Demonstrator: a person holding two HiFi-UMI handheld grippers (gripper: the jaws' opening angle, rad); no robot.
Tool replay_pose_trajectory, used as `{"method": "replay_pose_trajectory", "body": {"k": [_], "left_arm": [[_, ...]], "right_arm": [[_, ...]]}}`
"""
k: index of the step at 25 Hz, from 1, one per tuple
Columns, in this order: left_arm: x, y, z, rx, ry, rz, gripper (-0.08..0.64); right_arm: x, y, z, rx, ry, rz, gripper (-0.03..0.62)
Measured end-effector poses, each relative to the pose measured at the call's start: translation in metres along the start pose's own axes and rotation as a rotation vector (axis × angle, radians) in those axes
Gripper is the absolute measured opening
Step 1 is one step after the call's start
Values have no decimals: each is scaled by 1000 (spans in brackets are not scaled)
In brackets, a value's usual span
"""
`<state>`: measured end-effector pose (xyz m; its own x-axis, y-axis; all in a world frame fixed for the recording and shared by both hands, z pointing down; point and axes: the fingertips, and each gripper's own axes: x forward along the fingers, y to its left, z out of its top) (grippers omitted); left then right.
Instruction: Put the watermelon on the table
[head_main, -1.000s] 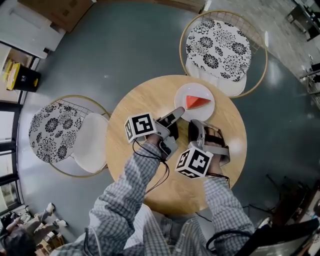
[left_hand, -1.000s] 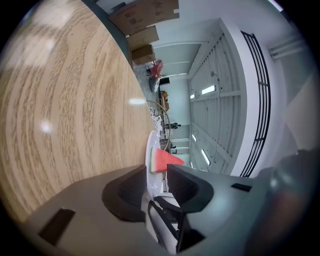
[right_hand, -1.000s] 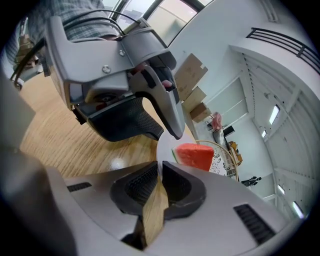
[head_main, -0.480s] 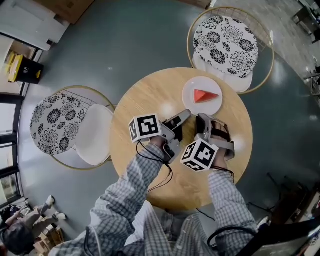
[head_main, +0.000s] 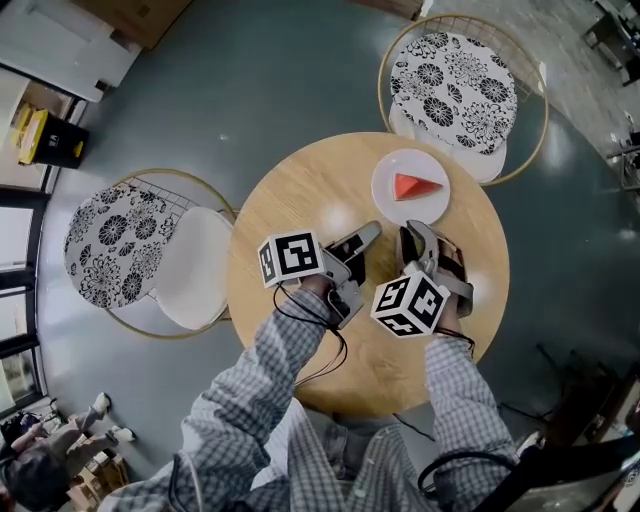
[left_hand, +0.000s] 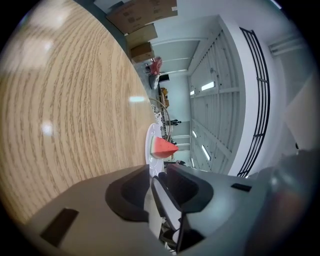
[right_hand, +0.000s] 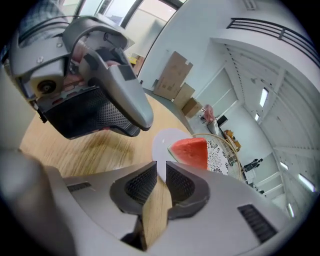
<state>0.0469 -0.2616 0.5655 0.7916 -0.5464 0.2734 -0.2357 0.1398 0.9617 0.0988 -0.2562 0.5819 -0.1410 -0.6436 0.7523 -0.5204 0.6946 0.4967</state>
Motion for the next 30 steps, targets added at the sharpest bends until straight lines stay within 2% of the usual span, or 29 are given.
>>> {"method": "replay_pose_trajectory", "body": {"k": [5,7,12,16,20,24,30], "left_arm": [[-15,-8,-4,44,3,-13,110],[-24,-13,-7,72,4,-16,99],[-46,-27,-16,167,10,-2,14],[-67,-46,-24,250,10,-17,8],[-87,-68,-30,316,3,-34,8],[-104,-94,-37,400,-3,-58,8],[-126,-132,-51,608,16,-82,7]], "right_arm": [[-26,-15,7,232,-71,-39,37],[-41,-18,12,347,-113,-23,35],[-79,-22,20,602,-217,13,8],[-103,-20,16,754,-268,15,8],[-131,-17,14,865,-306,16,8],[-158,-17,14,933,-343,4,8],[-193,-24,21,955,-405,-13,8]]}}
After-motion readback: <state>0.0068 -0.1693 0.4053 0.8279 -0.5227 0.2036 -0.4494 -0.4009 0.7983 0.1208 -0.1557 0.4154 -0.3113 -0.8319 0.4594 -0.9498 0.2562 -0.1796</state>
